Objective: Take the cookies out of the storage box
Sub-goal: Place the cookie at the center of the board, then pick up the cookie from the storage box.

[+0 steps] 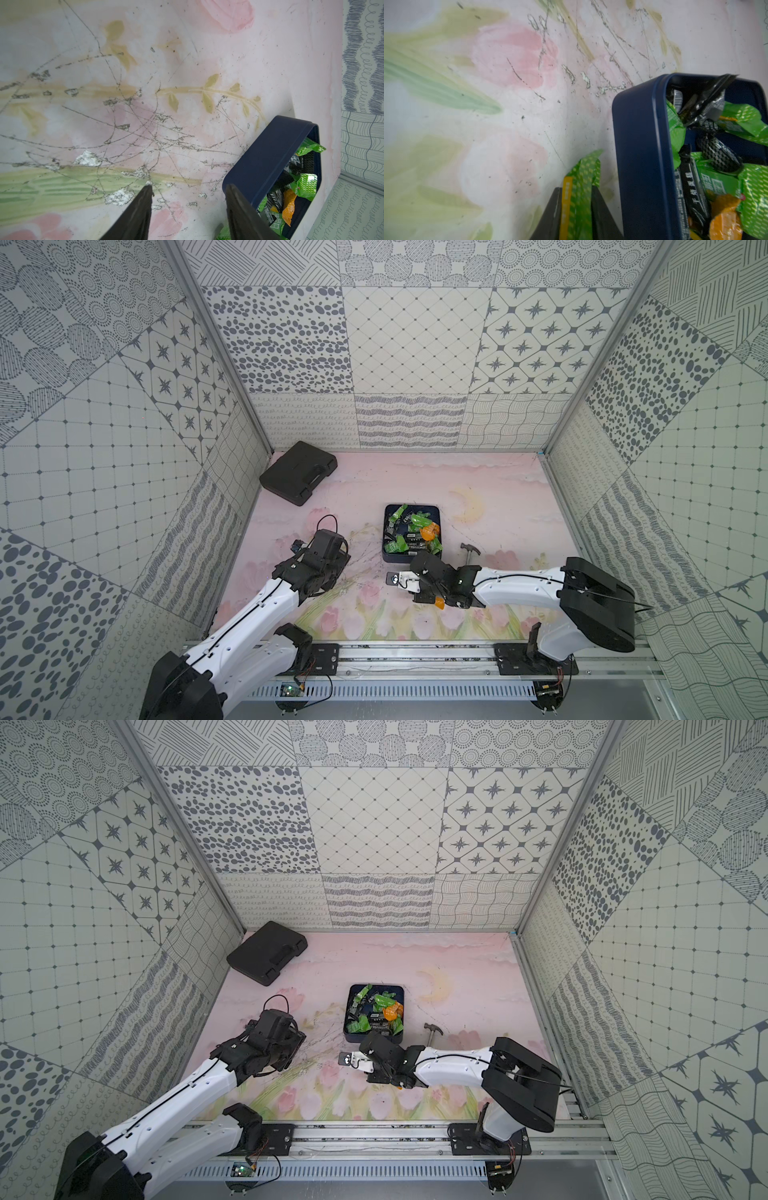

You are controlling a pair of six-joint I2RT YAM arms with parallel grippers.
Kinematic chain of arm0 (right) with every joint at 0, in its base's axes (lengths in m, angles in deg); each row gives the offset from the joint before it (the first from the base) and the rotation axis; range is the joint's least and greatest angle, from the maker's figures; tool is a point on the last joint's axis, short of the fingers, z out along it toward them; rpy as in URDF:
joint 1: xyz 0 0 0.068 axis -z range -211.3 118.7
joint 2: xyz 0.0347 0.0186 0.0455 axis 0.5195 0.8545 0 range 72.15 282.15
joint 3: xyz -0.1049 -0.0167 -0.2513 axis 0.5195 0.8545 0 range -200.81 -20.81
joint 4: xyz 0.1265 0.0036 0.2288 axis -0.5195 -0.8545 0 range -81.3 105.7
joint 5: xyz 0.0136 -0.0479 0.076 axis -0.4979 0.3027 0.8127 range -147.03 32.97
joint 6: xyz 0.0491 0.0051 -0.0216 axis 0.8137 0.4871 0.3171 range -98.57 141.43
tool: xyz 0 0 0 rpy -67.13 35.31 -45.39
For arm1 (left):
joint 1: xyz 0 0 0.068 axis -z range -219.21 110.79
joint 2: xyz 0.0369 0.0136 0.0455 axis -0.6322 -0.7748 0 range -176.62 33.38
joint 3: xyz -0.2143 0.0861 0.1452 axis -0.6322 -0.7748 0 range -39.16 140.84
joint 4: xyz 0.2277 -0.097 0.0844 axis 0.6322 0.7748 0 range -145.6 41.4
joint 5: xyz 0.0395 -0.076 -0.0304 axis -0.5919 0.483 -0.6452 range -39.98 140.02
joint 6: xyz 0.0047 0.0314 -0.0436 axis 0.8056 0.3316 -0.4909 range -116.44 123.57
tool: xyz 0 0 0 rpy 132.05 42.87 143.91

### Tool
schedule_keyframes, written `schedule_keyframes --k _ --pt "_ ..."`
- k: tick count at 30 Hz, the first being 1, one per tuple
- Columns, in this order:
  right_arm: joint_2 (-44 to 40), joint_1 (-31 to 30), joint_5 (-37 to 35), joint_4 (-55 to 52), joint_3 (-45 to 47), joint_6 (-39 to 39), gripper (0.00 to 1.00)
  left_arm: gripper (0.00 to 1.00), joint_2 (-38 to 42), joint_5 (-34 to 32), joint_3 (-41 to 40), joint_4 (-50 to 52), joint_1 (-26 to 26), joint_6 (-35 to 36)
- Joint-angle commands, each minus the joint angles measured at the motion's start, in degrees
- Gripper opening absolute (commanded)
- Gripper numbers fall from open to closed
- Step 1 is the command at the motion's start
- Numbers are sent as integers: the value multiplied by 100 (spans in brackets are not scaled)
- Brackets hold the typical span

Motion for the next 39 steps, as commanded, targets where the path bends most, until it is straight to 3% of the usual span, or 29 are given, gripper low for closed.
schedule_keyframes --k 1,4,8,11,13,15,19,21,23,28,32,36,39 --pt "220 -134 -505 980 128 -608 17 60 165 -95 -69 210 -26 58" --pt "316 -249 -557 1106 253 -795 24 60 247 -108 -101 242 -27 43" --pt "129 -383 -499 1112 442 -841 50 60 290 -108 -101 272 -23 83" --pt "-204 -429 -335 957 551 -744 59 60 300 -117 -68 228 -26 190" --pt "-471 -441 -232 815 570 -610 72 60 283 -126 -33 170 -26 315" --pt "-814 -448 -167 693 547 -306 75 60 244 -121 48 90 -25 534" --pt "-1570 -415 -104 489 382 694 79 60 65 -18 343 -130 -20 1351" --pt "-1872 -349 -262 406 285 1551 81 61 -118 124 583 -182 -28 2002" --pt "-2013 -272 -866 205 142 2772 82 62 -324 368 843 -213 -22 2586" --pt "-2131 243 -1772 -1336 -369 5753 68 65 -954 900 1479 -114 233 3773" --pt "-2070 1159 -777 -2420 -782 7240 63 73 -1532 753 2020 97 797 4310" --pt "-2013 1853 88 -2746 -874 7717 59 75 -2242 584 2609 253 1292 4597" --pt "-2038 2139 322 -2771 -850 7825 58 73 -2860 386 3135 422 1576 4919"
